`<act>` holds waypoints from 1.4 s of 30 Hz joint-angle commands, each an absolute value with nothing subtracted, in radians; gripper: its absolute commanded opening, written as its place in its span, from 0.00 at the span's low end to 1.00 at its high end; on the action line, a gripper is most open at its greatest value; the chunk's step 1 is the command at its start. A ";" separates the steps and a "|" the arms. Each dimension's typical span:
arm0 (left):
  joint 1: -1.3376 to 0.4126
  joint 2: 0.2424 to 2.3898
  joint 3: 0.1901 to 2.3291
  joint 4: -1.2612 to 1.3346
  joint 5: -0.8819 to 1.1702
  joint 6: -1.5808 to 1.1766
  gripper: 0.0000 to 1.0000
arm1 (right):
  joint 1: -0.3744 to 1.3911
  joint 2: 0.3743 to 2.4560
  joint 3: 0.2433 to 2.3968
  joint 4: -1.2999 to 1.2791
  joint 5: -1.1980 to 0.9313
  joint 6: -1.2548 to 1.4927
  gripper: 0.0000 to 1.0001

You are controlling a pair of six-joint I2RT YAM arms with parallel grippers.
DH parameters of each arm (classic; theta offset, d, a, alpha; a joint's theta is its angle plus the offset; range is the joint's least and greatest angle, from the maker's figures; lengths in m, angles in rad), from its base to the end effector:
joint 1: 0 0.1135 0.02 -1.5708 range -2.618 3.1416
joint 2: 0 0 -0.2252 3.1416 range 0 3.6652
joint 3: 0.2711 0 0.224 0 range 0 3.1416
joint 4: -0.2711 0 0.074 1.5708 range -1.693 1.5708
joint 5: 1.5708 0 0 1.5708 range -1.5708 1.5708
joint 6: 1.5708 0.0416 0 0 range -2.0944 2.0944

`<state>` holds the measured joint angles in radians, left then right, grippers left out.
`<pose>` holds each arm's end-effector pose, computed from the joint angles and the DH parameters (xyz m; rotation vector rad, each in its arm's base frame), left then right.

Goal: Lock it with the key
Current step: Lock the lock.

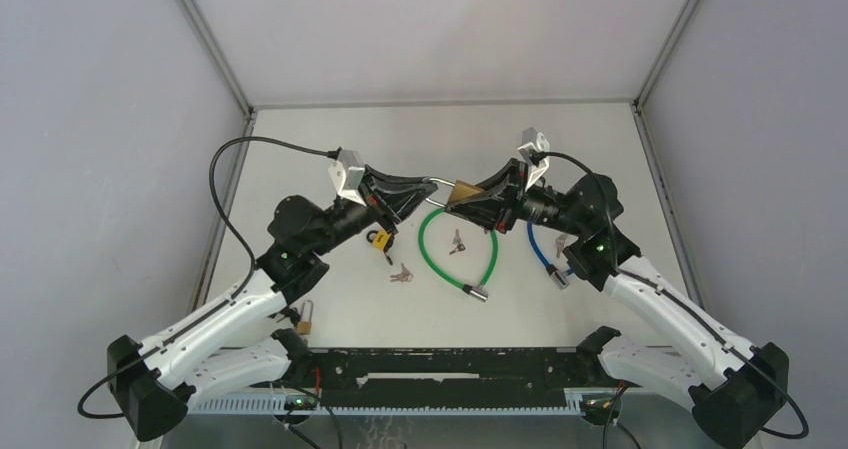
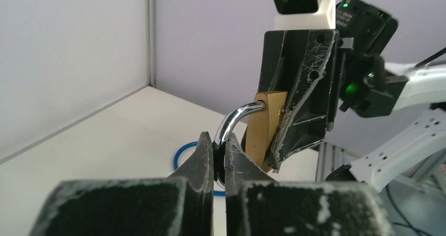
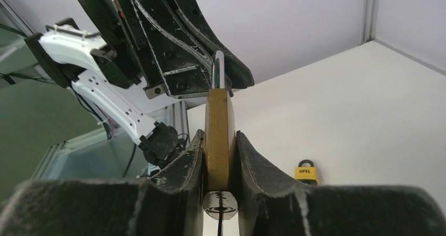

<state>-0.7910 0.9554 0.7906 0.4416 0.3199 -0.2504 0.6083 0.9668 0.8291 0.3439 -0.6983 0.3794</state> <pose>0.1467 -0.1670 0.3522 0.6429 1.2329 -1.0857 0.1634 0.1464 0.3503 -0.7879 1.3273 1.2733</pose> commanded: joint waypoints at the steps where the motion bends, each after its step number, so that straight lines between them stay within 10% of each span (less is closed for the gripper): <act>1: -0.881 1.004 0.732 0.475 0.645 -0.409 0.00 | 0.630 0.958 0.899 0.611 -0.508 0.516 0.00; 42: -0.901 1.019 0.732 0.418 0.853 -0.328 0.00 | 0.651 0.937 1.254 -0.130 -0.497 0.096 0.00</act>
<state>-0.8097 0.9981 0.7567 0.5911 0.5144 -0.4019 0.6434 0.9031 1.1191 -0.2596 -0.6548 0.1341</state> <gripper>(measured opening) 0.030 0.284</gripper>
